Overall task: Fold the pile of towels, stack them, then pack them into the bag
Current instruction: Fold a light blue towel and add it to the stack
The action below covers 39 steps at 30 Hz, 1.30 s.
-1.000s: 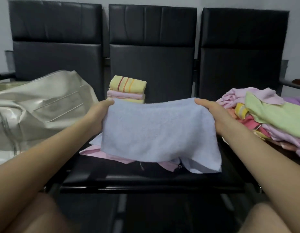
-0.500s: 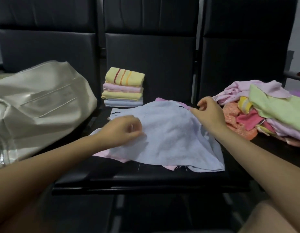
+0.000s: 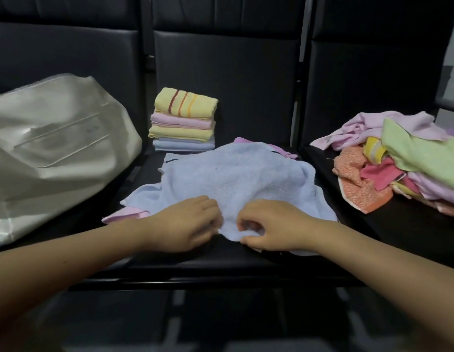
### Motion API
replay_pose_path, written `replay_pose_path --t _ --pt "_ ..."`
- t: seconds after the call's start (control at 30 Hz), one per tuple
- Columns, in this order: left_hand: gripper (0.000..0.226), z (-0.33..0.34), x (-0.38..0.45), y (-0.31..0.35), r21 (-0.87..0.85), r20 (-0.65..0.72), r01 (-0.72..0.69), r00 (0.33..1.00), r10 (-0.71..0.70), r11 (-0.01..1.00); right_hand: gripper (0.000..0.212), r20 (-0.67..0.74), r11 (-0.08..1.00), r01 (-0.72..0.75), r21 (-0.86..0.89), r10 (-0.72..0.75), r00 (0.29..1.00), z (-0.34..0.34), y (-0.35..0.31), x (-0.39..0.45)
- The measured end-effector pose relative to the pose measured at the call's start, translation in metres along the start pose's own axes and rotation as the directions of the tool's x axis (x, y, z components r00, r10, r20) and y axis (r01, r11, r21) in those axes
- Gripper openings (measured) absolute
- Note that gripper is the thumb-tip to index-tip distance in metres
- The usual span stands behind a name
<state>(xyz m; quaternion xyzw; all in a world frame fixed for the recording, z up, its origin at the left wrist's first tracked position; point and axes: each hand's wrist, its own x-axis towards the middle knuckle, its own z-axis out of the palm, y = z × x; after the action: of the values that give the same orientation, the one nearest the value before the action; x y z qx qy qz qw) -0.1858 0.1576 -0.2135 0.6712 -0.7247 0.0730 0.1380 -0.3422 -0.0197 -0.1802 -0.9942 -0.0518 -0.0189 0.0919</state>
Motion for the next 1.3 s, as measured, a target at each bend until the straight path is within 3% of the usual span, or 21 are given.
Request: replay_pose_path --t 0.13,0.23,0.3,0.37,0.43,0.5,0.6,0.7,0.77,0.83,0.9,1.03,1.17,1.3 --pt "0.025 -0.011 0.007 0.004 -0.277 -0.030 0.309 0.944 -0.329 0.910 0.026 -0.062 0.996 0.009 -0.094 -0.014 0.998 0.002 -0.007 0.002" --pt "0.016 -0.021 0.013 0.004 -0.370 -0.117 0.358 0.898 -0.425 0.858 0.034 -0.097 0.996 -0.082 0.042 0.086 0.992 -0.009 -0.010 0.009" --pt "0.015 -0.032 0.016 0.002 -0.335 -0.150 0.369 0.888 -0.436 0.867 0.033 -0.130 0.966 -0.166 0.199 0.194 0.972 -0.025 0.001 0.014" --pt "0.027 -0.047 0.019 -0.003 -0.171 -0.149 0.374 0.905 -0.399 0.911 0.026 -0.101 0.934 -0.215 0.285 0.252 0.962 -0.045 0.016 0.015" --pt "0.037 -0.057 0.024 -0.012 -0.065 -0.125 0.377 0.916 -0.382 0.924 0.020 -0.038 0.932 -0.259 0.254 0.278 0.960 -0.060 0.033 0.016" --pt "0.046 -0.064 0.031 -0.024 -0.065 -0.109 0.409 0.904 -0.414 0.910 0.018 -0.051 0.925 -0.295 0.239 0.315 0.948 -0.068 0.052 0.019" --pt "0.046 -0.066 0.038 -0.047 -0.188 -0.105 0.547 0.815 -0.570 0.816 0.020 -0.206 0.878 -0.323 0.354 0.410 0.889 -0.069 0.078 0.027" --pt "0.043 -0.054 0.045 -0.064 -0.387 -0.176 0.597 0.700 -0.692 0.703 0.017 -0.339 0.819 -0.301 0.488 0.496 0.799 -0.055 0.092 0.041" --pt "0.034 -0.042 0.050 -0.065 -0.489 -0.159 0.593 0.661 -0.733 0.640 0.014 -0.340 0.813 -0.263 0.519 0.478 0.810 -0.042 0.096 0.052" --pt "0.026 -0.030 0.053 -0.064 -0.440 -0.107 0.605 0.698 -0.708 0.663 0.013 -0.269 0.817 -0.286 0.502 0.461 0.846 -0.032 0.095 0.061" --pt "0.028 -0.022 0.053 -0.065 -0.357 -0.082 0.593 0.750 -0.657 0.722 0.014 -0.290 0.833 -0.298 0.466 0.462 0.838 -0.029 0.096 0.065" --pt "0.030 -0.030 0.056 -0.060 -0.427 -0.244 0.517 0.724 -0.645 0.742 0.013 -0.437 0.829 -0.145 0.539 0.423 0.793 -0.038 0.087 0.061" --pt "0.025 -0.049 0.055 -0.037 -0.637 -0.263 0.418 0.672 -0.692 0.648 0.011 -0.444 0.761 -0.067 0.645 0.444 0.778 -0.044 0.077 0.049" --pt "0.026 -0.045 0.040 -0.021 -0.733 -0.070 0.420 0.736 -0.673 0.535 0.028 -0.221 0.708 -0.200 0.678 0.455 0.863 -0.031 0.060 0.032"
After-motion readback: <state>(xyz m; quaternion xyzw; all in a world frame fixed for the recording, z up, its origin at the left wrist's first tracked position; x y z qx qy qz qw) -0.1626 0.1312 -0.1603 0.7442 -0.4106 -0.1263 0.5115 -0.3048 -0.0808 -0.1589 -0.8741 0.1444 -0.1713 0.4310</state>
